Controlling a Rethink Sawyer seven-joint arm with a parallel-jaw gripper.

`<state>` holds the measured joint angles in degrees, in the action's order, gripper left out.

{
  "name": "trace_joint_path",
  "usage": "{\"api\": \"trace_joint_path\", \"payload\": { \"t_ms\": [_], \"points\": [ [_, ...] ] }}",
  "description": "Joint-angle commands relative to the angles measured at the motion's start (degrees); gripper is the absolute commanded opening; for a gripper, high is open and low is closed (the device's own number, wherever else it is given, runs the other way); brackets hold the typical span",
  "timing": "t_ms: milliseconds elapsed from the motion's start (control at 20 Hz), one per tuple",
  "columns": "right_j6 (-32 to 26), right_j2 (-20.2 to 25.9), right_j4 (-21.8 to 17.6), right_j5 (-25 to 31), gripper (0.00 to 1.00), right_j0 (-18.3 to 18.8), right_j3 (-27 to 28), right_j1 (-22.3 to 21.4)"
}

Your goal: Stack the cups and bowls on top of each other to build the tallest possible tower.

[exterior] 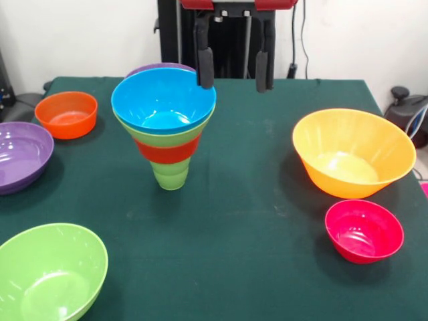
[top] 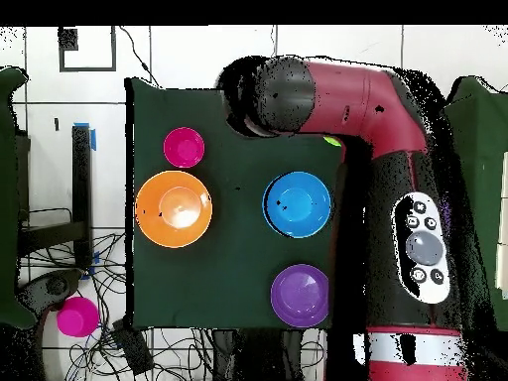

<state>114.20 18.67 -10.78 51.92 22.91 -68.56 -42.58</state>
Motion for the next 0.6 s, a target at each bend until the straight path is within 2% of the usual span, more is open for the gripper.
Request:
{"api": "trace_joint_path", "payload": {
  "t_ms": [50, 300, 400, 600],
  "points": [
    [-6.6, 3.2, -3.2, 13.3, 1.00, -1.9, 15.1, 8.1],
    [-9.7, 5.3, -5.2, 19.3, 1.00, -3.7, 29.3, 15.2],
    [-9.9, 5.5, -5.6, 19.7, 1.00, -4.2, 31.9, 16.9],
    [-9.8, 5.0, -5.0, 18.3, 1.00, -4.5, 32.3, 17.9]
  ]
}}
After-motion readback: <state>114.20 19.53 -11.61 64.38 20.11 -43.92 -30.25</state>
